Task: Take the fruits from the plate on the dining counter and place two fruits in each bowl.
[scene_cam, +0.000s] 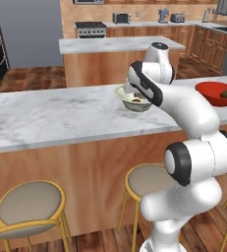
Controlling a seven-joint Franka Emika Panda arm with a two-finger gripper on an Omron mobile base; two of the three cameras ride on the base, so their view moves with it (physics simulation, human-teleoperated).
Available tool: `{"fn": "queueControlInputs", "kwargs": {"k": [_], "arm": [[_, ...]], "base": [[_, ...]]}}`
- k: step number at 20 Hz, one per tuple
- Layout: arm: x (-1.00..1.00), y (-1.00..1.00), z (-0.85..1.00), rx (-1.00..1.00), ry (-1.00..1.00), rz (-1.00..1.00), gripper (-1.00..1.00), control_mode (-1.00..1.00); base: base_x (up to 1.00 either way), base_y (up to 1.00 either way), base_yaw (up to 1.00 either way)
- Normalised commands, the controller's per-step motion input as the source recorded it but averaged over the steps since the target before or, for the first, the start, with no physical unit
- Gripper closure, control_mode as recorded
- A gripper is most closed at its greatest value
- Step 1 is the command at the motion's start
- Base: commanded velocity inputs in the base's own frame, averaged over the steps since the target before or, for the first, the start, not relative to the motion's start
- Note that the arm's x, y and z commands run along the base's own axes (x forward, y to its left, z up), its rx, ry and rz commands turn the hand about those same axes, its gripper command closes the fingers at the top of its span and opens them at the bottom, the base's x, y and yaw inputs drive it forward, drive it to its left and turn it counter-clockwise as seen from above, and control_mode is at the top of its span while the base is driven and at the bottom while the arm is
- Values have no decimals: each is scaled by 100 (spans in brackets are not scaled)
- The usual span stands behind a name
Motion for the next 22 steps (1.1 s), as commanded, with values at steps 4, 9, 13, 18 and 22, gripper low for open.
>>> {"fn": "queueControlInputs", "kwargs": {"k": [4, 9, 13, 18, 22], "arm": [[46, -4, -12, 0, 2, 0, 100, -100], [4, -24, -31, 0, 2, 0, 100, -100], [4, -17, -37, 0, 0, 0, 100, -100], [16, 0, -5, 0, 0, 0, 100, -100], [21, 0, 0, 0, 0, 0, -100, -100]], "base": [[0, 0, 0], [0, 0, 0], [0, 0, 0], [0, 0, 0], [0, 0, 0]]}}
